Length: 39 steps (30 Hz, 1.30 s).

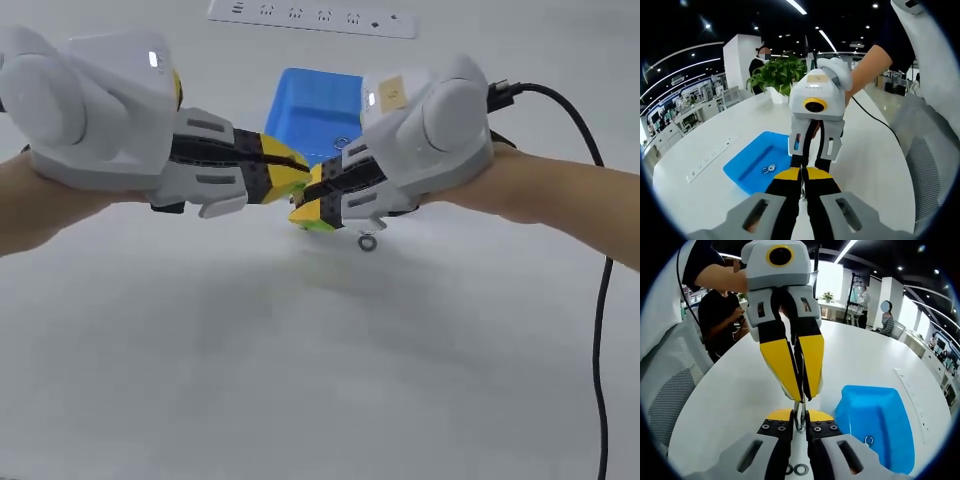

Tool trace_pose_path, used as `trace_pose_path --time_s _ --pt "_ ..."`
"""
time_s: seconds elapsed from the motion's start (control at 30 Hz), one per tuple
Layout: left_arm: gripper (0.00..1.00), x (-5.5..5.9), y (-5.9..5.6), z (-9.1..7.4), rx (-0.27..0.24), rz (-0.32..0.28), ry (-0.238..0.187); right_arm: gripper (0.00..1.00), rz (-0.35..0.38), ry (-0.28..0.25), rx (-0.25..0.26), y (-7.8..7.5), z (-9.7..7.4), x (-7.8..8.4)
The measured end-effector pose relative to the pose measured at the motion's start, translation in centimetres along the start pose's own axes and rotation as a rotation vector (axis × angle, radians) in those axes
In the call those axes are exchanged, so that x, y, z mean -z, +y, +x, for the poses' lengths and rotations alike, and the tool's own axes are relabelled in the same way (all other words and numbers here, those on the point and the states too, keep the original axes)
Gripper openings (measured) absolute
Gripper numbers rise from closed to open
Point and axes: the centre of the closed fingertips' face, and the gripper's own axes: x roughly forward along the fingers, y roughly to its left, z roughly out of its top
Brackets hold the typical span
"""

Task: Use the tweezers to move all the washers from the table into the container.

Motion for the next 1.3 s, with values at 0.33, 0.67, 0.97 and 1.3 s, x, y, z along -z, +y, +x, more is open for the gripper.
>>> trace_pose_path --time_s 0.33,0.67,0.97,1.3 --pt "0.21 0.8 -0.4 -0.1 -0.024 -0.036 0.032 0.1 0.018 -0.021 0.031 0.2 0.1 -0.3" --pt "0.29 0.0 -0.4 -1.5 -0.068 -0.101 -0.025 0.1 0.063 -0.055 0.063 0.4 -0.6 -1.0" --pt "0.45 -1.6 -1.7 -3.7 -0.121 -0.171 -0.096 0.1 0.113 -0.095 0.104 0.1 -2.4 -2.0" --pt "0.7 -2.6 -2.4 -5.7 -0.175 -0.289 -0.201 0.1 0.116 -0.13 0.143 0.0 -5.1 -3.9"
